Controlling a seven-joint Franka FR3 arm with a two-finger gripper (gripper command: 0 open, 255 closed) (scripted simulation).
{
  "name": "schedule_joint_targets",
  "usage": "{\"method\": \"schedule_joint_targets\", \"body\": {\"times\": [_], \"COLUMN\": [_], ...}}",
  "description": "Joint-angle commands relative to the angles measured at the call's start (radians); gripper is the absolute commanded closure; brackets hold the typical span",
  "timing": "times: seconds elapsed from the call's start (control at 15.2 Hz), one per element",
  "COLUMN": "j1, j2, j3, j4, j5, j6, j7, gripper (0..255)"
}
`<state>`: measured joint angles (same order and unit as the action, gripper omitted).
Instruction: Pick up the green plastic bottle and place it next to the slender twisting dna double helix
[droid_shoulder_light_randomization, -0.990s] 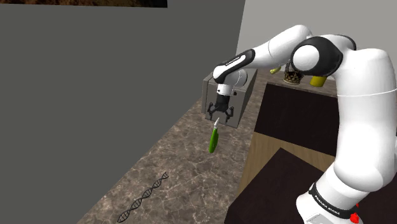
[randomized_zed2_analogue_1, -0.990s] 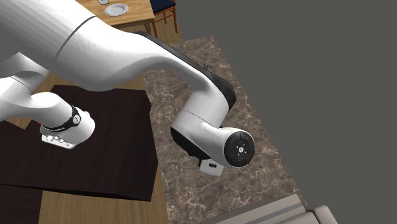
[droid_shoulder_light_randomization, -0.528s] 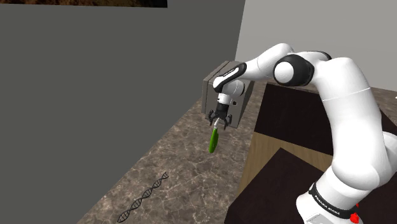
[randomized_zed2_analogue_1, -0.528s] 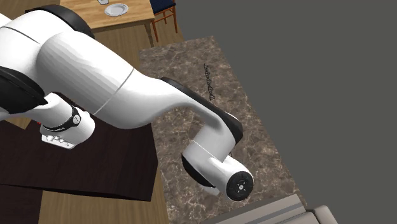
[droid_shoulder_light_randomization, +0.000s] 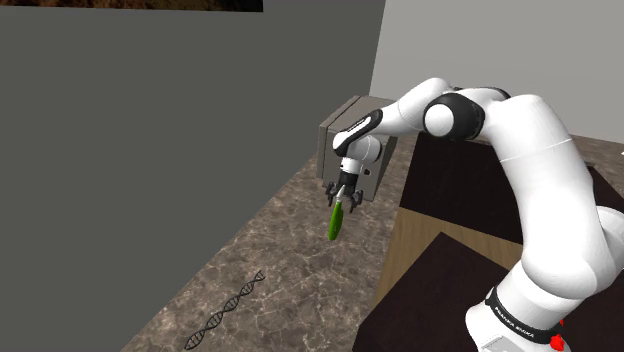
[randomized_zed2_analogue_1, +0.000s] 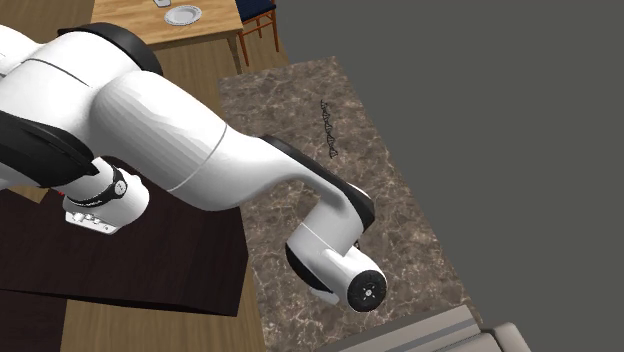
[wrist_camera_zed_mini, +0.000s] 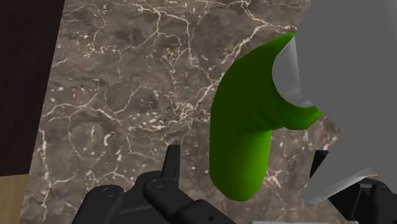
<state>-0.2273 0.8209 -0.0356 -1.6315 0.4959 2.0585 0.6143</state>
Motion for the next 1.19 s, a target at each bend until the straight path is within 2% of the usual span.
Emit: {"method": "schedule_joint_targets", "body": {"times": [0.0, 0.4, 0.46, 1.12], "j1": [0.002, 0.002, 0.002, 0.002], "j2": [0.007, 0.007, 0.007, -0.004], "j3": [0.002, 0.002, 0.002, 0.001], "j4": [0.001, 0.001, 0.001, -0.003], "j5": [0.002, 0.002, 0.002, 0.001], "j6": [0.007, 0.007, 0.007, 0.001], "j7": [0.000, 0.000, 0.000, 0.003], "gripper": [0, 0, 255, 255]}}
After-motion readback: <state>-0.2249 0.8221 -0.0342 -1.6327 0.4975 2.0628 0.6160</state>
